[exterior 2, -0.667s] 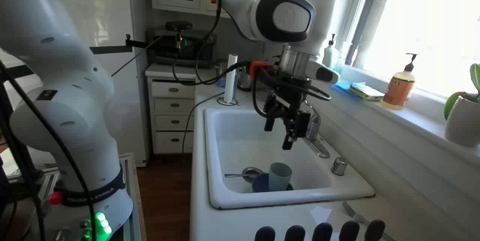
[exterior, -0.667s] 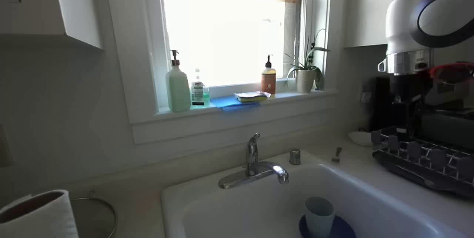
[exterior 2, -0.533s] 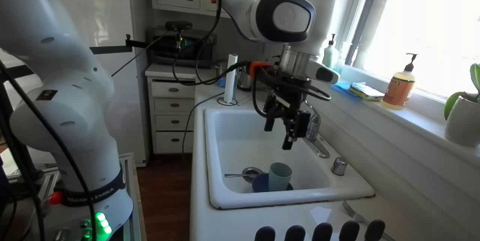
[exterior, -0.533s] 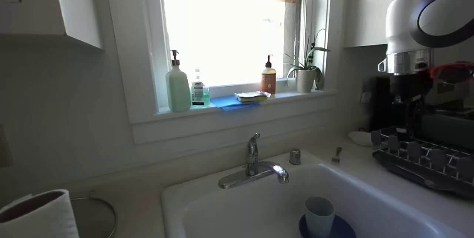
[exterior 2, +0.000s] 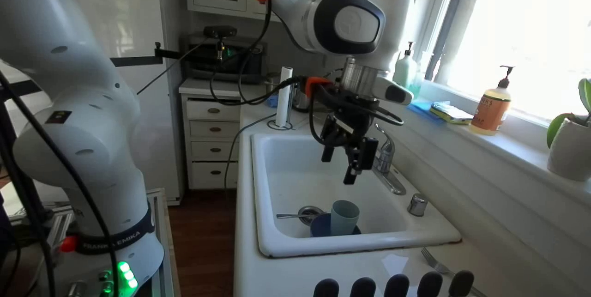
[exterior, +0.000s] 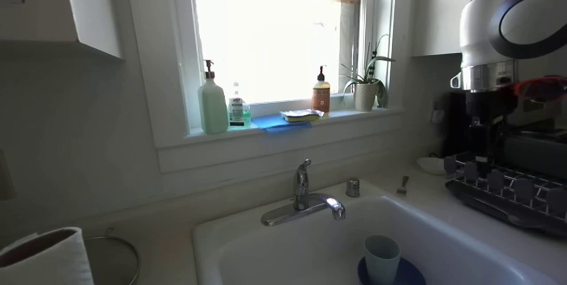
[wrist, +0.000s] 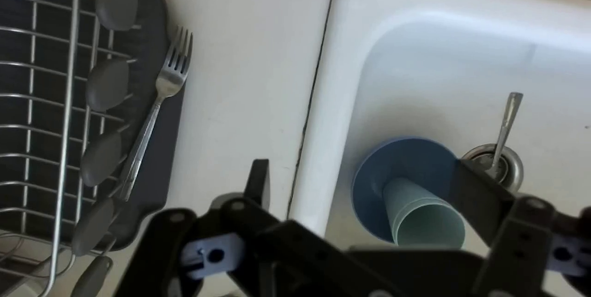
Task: Remove the cups from the blue bowl in the sink, put it on the counter, move the faucet head to the right and then open the tap
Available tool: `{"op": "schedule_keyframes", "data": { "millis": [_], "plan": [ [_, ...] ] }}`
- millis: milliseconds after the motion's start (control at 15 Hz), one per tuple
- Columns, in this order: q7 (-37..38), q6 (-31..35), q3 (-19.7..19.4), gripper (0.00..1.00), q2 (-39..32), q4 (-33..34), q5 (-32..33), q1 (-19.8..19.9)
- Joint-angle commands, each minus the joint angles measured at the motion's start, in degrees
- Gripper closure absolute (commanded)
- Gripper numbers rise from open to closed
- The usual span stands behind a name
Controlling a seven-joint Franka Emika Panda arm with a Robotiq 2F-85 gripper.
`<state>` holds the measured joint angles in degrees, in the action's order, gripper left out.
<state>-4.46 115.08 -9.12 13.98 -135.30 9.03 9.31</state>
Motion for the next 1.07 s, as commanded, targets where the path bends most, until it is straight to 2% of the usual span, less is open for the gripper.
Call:
{"op": "schedule_keyframes", "data": {
  "millis": [0,333,400,1000],
  "plan": [
    [-0.04,1.24,2.14,0.0,-1.13,-3.86,-4.31,-3.3],
    [4.71,10.41,6.08,0.0,-4.27,-7.78,-12.15,-7.75],
    [3.38,7.6,5.55,0.0,-2.89,-6.76,-9.56,-6.76],
    [3.67,8.09,5.68,0.0,-3.46,-6.87,-9.73,-6.8]
  ]
}}
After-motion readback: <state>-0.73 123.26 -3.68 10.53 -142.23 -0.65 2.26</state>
